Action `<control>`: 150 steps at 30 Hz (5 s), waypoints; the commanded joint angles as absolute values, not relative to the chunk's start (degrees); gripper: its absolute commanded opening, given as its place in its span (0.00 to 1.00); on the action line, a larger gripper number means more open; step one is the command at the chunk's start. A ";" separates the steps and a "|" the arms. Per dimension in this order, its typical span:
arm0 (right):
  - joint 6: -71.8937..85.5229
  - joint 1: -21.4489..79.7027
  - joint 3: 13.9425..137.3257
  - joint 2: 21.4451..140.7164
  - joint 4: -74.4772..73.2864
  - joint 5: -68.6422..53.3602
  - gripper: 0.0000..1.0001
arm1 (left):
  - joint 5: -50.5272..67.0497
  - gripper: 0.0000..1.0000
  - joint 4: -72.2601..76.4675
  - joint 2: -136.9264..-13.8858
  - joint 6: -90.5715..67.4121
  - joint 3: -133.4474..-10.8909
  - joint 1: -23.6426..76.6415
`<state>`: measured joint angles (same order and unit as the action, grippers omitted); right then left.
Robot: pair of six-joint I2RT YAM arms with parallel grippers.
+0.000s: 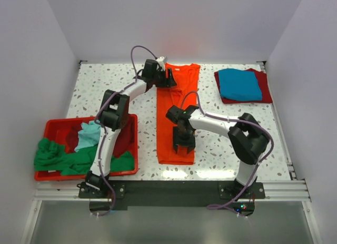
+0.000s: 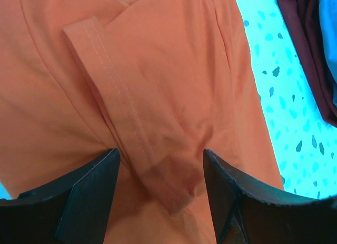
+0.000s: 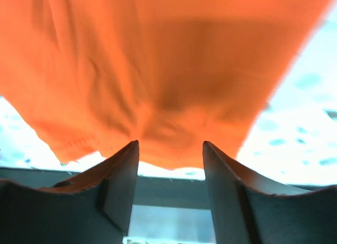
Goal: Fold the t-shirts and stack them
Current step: Fold the tshirt
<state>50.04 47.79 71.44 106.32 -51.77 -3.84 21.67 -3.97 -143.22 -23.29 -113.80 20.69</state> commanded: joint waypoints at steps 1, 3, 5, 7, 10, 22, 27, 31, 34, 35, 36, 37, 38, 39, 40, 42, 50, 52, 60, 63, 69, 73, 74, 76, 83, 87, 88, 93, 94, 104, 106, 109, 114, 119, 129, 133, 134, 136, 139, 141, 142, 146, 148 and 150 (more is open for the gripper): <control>48.17 47.64 73.57 99.24 -59.49 1.04 0.56 | 21.53 0.70 -2.99 -134.15 -22.50 -111.01 22.06; 47.38 47.64 71.55 96.69 -60.64 1.58 0.57 | 20.22 0.70 -3.34 -130.62 -22.41 -107.08 23.46; 47.11 47.64 68.40 95.11 -60.47 2.11 0.57 | 17.15 0.70 -4.21 -124.65 -22.15 -103.47 24.34; 47.02 47.55 66.28 94.22 -59.16 2.46 0.57 | 12.41 0.70 -6.40 -119.02 -22.24 -98.10 25.66; 46.93 47.64 63.63 92.99 -56.61 2.11 0.57 | 9.06 0.70 -9.49 -111.11 -21.27 -90.37 27.07; 43.68 47.55 60.47 95.45 -48.17 0.09 0.52 | 2.90 0.68 -25.22 -96.60 -20.65 -67.77 33.31; 43.07 47.55 59.15 97.91 -46.84 0.09 0.44 | 0.80 0.67 -29.26 -94.40 -22.50 -63.55 34.37; 43.24 47.55 58.71 98.09 -48.34 0.17 0.39 | 0.87 0.67 -33.65 -93.52 -22.24 -62.75 34.45; 43.68 47.55 57.57 97.30 -48.60 0.09 0.35 | 3.60 0.67 -34.89 -93.08 -23.11 -61.09 34.98; 43.77 47.55 57.48 97.21 -48.69 0.09 0.33 | 3.95 0.67 -35.07 -92.73 -23.29 -59.95 35.68; 43.68 47.55 57.31 97.21 -48.87 0.17 0.31 | 4.74 0.66 -35.16 -91.94 -23.55 -59.25 35.94; 43.77 47.55 56.87 97.03 -48.95 0.09 0.30 | 5.27 0.66 -34.90 -91.50 -24.16 -58.63 36.21; 43.94 47.55 56.60 96.86 -48.96 0.17 0.28 | 5.97 0.66 -34.81 -91.06 -24.60 -57.23 36.47; 44.12 47.55 56.34 96.33 -48.96 0.09 0.28 | 7.80 0.65 -34.46 -90.27 -25.04 -56.43 36.56; 44.03 47.55 56.08 96.15 -48.96 0.09 0.27 | 8.61 0.65 -34.19 -89.92 -26.01 -55.12 36.74; 44.21 47.55 55.81 95.80 -49.04 -1.31 0.27 | 10.53 0.63 -34.36 -88.95 -26.72 -54.06 37.09; 44.56 47.55 54.76 93.87 -48.08 -2.99 0.34 | 18.36 0.65 -31.38 -82.89 -32.69 -46.06 38.85; 44.47 47.55 54.49 93.69 -47.90 -3.34 0.34 | 19.95 0.65 -30.15 -82.00 -33.92 -44.31 39.11; 44.56 47.55 54.40 92.11 -47.99 -3.60 0.39 | 21.88 0.66 -27.86 -82.09 -36.56 -41.66 41.92; 44.91 47.55 54.32 91.50 -47.72 -3.43 0.42 | 21.45 0.66 -26.63 -82.44 -37.44 -40.96 42.45; 45.97 47.64 53.09 88.95 -46.67 -3.86 0.44 | 20.30 0.67 -25.84 -82.53 -37.62 -41.83 42.71; 46.58 47.72 52.12 88.50 -45.35 -4.65 0.41 | 20.48 0.67 -24.87 -84.11 -37.44 -41.57 42.89; 46.67 47.72 52.03 88.68 -44.74 -4.92 0.40 | 20.57 0.67 -24.70 -84.72 -37.27 -41.66 42.89; 46.67 47.90 51.86 89.12 -44.21 -5.36 0.38 | 20.74 0.67 -24.26 -85.16 -37.09 -41.57 43.07; 46.85 48.16 51.68 90.97 -44.38 -4.31 0.33 | 21.71 0.63 -23.20 -87.97 -36.39 -41.57 43.42; 46.93 48.25 51.15 91.75 -44.56 -3.87 0.28 | 22.76 0.55 -23.03 -89.64 -35.60 -42.18 43.77; 46.85 48.25 51.24 91.76 -45.17 -3.69 0.27 | 22.76 0.53 -23.11 -90.08 -35.51 -42.36 43.86; 47.02 48.25 49.66 91.76 -45.09 -3.08 0.23 | 22.85 0.45 -23.64 -91.76 -35.51 -42.54 44.30; 47.20 48.25 49.40 91.84 -44.74 -3.08 0.22 | 22.94 0.41 -23.64 -92.02 -35.51 -42.54 44.38; 46.93 48.25 49.04 90.54 -46.32 -1.76 0.00 | 21.80 0.04 -24.78 -92.55 -35.86 -41.49 45.53; 47.46 48.16 49.13 89.22 -47.45 -1.23 0.00 | 21.45 0.00 -25.31 -92.38 -35.95 -40.96 45.62; 48.51 48.16 49.04 86.32 -49.21 -0.35 0.00 | 20.22 0.00 -26.19 -91.41 -36.30 -40.17 45.70; 50.27 47.99 48.52 82.28 -51.94 0.79 0.00 | 18.37 0.00 -27.16 -89.91 -36.91 -38.76 45.79; 51.77 47.64 45.71 79.54 -52.56 0.53 0.00 | 18.02 0.00 -27.42 -89.30 -37.00 -38.14 45.79; 53.09 47.11 42.19 79.36 -51.06 0.17 0.00 | 17.49 0.00 -27.77 -88.42 -36.91 -37.88 45.79; 52.74 46.58 42.54 79.98 -51.50 0.09 0.00 | 18.80 0.00 -27.08 -87.46 -36.91 -37.53 45.79; 52.65 46.50 42.80 79.89 -51.59 0.17 0.00 | 18.98 0.00 -26.81 -86.93 -37.26 -37.27 46.14; 52.21 46.41 43.24 79.46 -51.15 0.09 0.06 | 19.68 0.00 -25.93 -85.43 -37.35 -37.26 46.58; 51.86 46.32 44.29 78.66 -50.89 -1.49 0.29 | 20.21 0.00 -25.32 -84.90 -37.09 -38.05 47.63; 51.86 46.32 45.09 78.31 -51.41 -1.58 0.41 | 20.83 0.00 -24.79 -85.25 -36.83 -38.32 48.43; 51.86 46.32 45.17 78.05 -51.42 -1.67 0.48 | 21.00 0.00 -24.44 -85.34 -36.74 -38.49 48.69; 52.12 46.23 44.31 76.73 -48.61 -4.30 0.54 | 21.09 0.00 -24.43 -85.87 -36.39 -39.20 49.83; 52.29 46.23 43.34 76.73 -45.89 -5.88 0.55 | 21.09 0.00 -24.61 -86.13 -36.39 -39.29 50.10; 52.12 46.23 43.15 77.43 -44.74 -6.41 0.56 | 21.01 0.00 -24.70 -86.22 -36.39 -39.29 50.10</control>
